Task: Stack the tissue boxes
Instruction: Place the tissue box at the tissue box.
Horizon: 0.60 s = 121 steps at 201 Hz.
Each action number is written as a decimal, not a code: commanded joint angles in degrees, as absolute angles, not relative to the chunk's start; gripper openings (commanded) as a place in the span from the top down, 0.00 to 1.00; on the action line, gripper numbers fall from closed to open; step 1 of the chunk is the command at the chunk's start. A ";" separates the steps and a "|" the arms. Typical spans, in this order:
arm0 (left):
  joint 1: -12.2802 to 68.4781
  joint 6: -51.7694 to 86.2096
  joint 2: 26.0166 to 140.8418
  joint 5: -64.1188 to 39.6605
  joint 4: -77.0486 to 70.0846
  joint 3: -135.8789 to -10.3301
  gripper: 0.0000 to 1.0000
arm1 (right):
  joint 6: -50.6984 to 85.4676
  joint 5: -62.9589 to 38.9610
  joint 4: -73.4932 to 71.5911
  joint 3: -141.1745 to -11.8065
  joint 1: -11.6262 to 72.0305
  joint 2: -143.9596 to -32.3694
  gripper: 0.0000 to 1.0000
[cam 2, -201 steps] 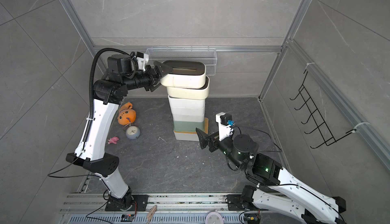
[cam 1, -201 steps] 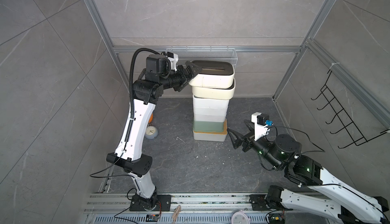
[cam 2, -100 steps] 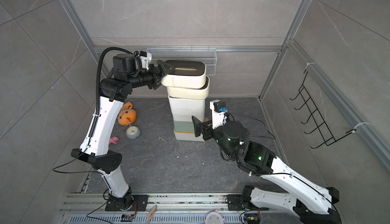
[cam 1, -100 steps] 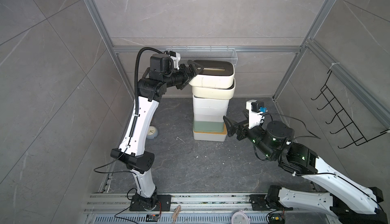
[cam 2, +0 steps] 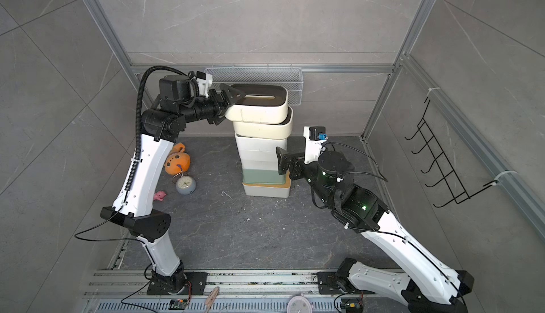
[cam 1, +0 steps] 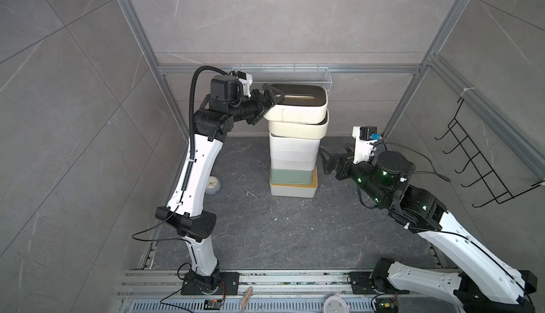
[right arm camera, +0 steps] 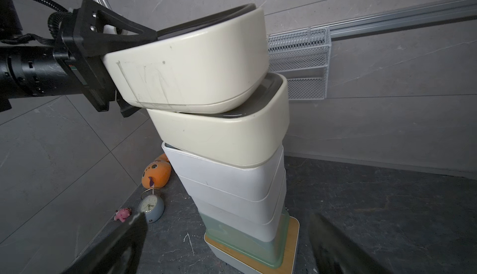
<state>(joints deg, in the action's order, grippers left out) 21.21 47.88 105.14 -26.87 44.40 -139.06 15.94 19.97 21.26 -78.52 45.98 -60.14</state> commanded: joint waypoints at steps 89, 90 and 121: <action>19.21 48.51 104.06 -27.34 38.21 -142.65 0.01 | 19.29 11.10 23.36 -82.41 41.80 -61.99 0.00; 19.23 48.60 104.06 -27.34 38.18 -142.74 0.01 | 19.36 11.05 23.37 -82.47 41.77 -62.02 0.00; 18.00 48.86 103.54 -26.76 38.18 -142.88 0.01 | 19.91 9.59 23.76 -83.40 40.92 -62.35 0.00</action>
<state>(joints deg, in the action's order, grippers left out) 19.16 48.34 105.14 -26.98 40.99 -140.90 18.50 11.68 23.00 -81.36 41.60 -62.08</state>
